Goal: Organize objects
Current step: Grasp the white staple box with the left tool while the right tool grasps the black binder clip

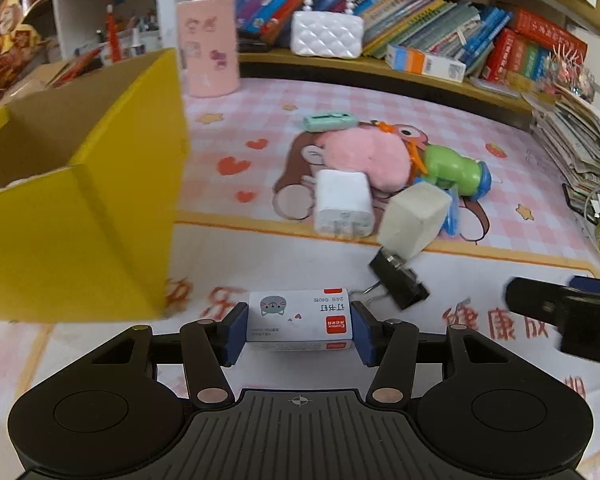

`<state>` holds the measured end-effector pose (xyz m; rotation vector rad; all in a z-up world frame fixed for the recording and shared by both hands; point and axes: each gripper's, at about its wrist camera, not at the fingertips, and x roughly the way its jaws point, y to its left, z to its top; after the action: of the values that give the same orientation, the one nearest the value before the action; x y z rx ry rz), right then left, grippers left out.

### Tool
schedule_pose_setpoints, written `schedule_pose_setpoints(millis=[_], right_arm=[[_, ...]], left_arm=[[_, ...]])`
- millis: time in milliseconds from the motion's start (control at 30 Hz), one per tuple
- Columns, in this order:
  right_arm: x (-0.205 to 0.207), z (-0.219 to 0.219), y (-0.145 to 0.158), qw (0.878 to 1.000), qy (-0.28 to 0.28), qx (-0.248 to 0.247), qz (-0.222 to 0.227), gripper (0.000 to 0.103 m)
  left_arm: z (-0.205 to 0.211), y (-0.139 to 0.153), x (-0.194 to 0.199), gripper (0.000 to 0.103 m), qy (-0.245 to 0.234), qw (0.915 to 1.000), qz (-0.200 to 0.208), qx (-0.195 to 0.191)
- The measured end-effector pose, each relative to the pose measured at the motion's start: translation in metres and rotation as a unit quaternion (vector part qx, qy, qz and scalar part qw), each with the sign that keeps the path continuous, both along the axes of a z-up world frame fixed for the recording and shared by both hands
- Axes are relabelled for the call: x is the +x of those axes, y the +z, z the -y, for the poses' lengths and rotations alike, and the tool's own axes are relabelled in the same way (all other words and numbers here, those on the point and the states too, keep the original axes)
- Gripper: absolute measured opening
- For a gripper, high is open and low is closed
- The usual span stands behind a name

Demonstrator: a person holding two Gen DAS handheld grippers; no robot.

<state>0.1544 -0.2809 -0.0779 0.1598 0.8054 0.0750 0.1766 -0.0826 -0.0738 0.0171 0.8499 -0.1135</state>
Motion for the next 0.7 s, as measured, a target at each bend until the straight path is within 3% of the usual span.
schedule_pose_setpoints(millis=[200, 400, 567, 700], right_arm=[[0.016, -0.036, -0.016, 0.996, 0.088, 0.002, -0.004, 0.072], [0.037, -0.074, -0.030, 0.986, 0.154, -0.054, 0.027, 0.044], [0.038, -0.092, -0.032, 0.971, 0.197, -0.116, 0.067, 0.033], [0.041, -0.095, -0.033, 0.965, 0.199, -0.151, 0.079, 0.013]], left_arm=[[-0.036, 0.012, -0.036, 0.052, 0.043, 0.9990, -0.015, -0.002], [-0.054, 0.015, -0.056, 0.052, 0.082, 0.9962, -0.028, -0.014], [-0.051, 0.020, -0.062, 0.052, 0.070, 0.9974, -0.014, -0.009], [-0.053, 0.023, -0.061, 0.052, 0.070, 0.9973, -0.010, -0.020]])
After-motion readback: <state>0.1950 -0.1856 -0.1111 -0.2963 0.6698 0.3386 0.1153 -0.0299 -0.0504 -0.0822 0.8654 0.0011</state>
